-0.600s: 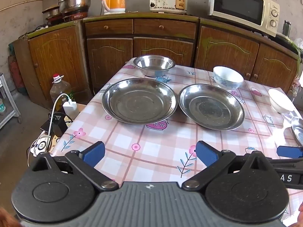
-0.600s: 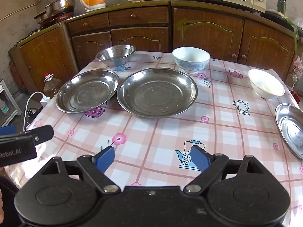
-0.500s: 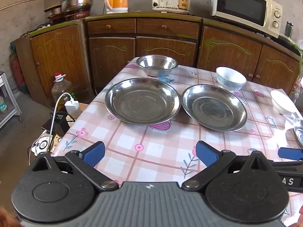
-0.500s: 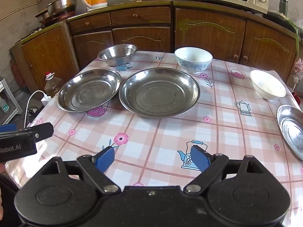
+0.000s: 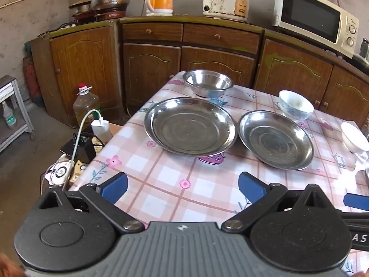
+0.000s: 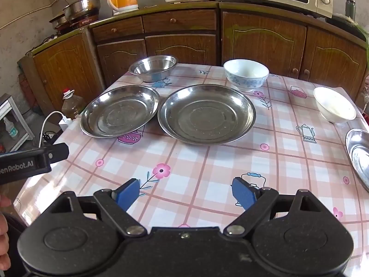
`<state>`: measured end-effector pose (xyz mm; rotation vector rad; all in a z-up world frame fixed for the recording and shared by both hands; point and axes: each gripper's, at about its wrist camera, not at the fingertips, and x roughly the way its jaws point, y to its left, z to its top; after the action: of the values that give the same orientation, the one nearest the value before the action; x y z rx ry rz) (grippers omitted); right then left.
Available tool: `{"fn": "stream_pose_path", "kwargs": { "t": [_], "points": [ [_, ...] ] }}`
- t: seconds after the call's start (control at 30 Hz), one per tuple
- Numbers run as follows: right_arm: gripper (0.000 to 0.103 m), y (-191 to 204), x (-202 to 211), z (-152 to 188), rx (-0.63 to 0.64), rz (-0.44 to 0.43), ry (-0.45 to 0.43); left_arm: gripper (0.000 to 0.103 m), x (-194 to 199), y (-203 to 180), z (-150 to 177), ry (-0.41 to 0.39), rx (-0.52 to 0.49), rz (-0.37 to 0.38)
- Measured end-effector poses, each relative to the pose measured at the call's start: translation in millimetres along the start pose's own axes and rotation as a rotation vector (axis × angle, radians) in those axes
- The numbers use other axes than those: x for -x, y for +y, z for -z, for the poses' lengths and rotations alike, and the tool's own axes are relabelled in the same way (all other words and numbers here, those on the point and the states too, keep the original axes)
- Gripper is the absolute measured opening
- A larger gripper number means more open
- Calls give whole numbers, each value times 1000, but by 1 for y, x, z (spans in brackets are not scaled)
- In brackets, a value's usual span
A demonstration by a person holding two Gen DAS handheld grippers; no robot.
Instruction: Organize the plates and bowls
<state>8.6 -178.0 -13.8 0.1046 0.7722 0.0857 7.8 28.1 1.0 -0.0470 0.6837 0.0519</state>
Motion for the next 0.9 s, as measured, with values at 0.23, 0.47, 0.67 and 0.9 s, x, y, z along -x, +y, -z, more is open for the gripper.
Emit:
{"fn": "stream_pose_path", "kwargs": {
  "t": [0.23, 0.47, 0.67, 0.9],
  "points": [
    [103, 1, 2, 1, -20, -26, -19, 103, -3, 4, 0, 16, -35, -41],
    [103, 9, 0, 1, -1, -29, -11, 103, -3, 10, -1, 9, -33, -49],
    [103, 15, -2, -1, 12, -32, -12, 103, -11, 18, -6, 30, -4, -56],
    [103, 24, -10, -9, 23, -26, -12, 103, -30, 30, -17, 37, 20, -56]
  ]
}}
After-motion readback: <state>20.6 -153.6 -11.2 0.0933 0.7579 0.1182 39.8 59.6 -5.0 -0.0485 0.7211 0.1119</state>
